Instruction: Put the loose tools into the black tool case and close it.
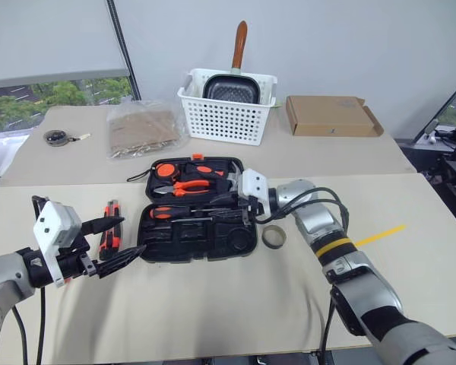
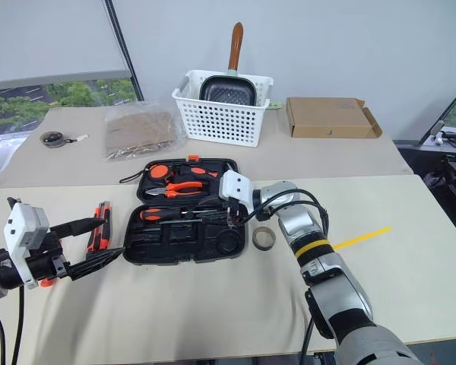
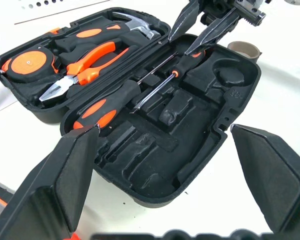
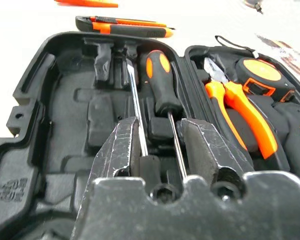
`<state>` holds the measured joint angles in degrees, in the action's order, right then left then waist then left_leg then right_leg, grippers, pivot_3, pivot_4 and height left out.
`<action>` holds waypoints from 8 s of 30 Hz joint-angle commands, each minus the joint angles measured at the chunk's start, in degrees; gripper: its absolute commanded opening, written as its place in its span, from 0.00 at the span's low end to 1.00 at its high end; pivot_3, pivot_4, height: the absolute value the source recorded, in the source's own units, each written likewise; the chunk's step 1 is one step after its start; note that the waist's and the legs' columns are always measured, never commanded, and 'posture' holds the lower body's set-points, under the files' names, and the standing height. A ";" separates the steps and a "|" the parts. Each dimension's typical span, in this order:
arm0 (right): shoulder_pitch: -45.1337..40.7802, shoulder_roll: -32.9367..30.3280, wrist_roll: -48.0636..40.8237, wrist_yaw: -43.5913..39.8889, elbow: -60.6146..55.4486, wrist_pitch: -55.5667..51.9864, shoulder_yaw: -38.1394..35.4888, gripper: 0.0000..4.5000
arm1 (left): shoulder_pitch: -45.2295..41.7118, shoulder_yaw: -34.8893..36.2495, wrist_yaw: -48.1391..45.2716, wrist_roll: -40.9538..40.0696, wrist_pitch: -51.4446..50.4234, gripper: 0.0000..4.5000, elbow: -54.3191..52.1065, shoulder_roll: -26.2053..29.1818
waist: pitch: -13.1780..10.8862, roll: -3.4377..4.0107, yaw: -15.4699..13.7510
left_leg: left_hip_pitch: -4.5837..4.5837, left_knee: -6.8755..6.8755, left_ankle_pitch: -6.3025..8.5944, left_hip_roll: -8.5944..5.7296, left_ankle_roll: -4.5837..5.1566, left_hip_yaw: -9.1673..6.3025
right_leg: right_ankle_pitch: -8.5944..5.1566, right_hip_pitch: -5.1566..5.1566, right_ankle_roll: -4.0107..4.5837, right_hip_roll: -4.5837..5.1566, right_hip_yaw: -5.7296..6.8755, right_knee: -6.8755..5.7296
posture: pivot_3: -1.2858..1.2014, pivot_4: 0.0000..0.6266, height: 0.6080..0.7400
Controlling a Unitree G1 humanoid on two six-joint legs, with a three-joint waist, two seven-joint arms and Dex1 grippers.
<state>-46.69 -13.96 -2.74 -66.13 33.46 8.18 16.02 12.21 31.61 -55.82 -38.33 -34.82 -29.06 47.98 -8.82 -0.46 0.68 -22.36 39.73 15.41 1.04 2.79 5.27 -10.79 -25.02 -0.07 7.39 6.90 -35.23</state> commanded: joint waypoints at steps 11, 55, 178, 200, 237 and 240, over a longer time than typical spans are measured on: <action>-0.08 1.12 2.45 3.73 5.24 3.72 0.53 0.00 | -0.49 -0.36 -0.64 0.51 2.35 1.00 0.29 0.88 | 0.00 0.00 0.11 | 0.01 0.00 -0.01 0.01 -0.01 0.02 | 0.00 -0.01 0.01 -0.01 -0.02 -0.02 | 0.52 0.24 0.70; 2.36 -9.63 -21.06 -18.17 -12.47 -9.75 -11.49 0.99 | 8.77 9.10 30.43 12.83 6.17 1.00 8.09 -19.85 | 0.01 -0.02 -0.38 | 0.02 0.01 0.59 0.04 0.18 -0.03 | 0.15 0.00 0.23 0.19 0.05 0.10 | 0.52 0.24 0.70; 15.06 -17.09 -25.42 -11.04 -30.50 -14.13 -17.34 1.00 | -36.64 -36.89 -13.65 31.74 39.21 0.02 50.03 -5.61 | 0.00 -0.01 -1.27 | 0.19 0.19 0.40 0.87 0.41 0.95 | 0.35 -0.09 0.65 -0.63 -0.09 0.04 | 0.52 0.24 0.70; 13.86 -14.81 -26.74 -12.56 -27.77 -13.31 -16.95 1.00 | -17.65 -2.39 16.12 9.51 5.82 0.35 15.52 -8.02 | -0.01 -0.03 -0.46 | 0.16 0.14 0.28 1.00 0.21 0.95 | 0.40 -0.13 0.70 -0.73 -0.21 0.13 | 0.52 0.24 0.70; 8.33 -13.30 -26.21 -17.46 -20.06 -11.11 -16.52 1.00 | -11.27 -3.65 24.22 10.72 16.70 0.40 13.39 -20.57 | -0.05 -0.24 -1.58 | 0.05 0.10 0.25 1.20 -0.13 0.92 | 0.78 -0.31 1.27 -0.81 -0.11 0.18 | 0.52 0.24 0.70; 8.33 -13.33 -26.25 -16.98 -19.42 -10.92 -16.80 1.00 | -11.06 -7.40 10.76 11.38 22.88 0.40 17.04 -13.89 | -0.05 -0.23 -1.54 | -0.02 0.12 0.39 1.19 -0.31 0.93 | 0.76 -0.33 1.29 -0.80 -0.04 0.24 | 0.52 0.24 0.70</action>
<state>-37.96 -26.57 -28.12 -83.47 15.20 -3.14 1.03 1.68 26.16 -36.52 -27.04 -17.08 -12.68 31.42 -8.87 -0.69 -0.86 -22.38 39.85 15.81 2.22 2.50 6.21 -10.05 -25.34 1.21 6.57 6.88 -34.98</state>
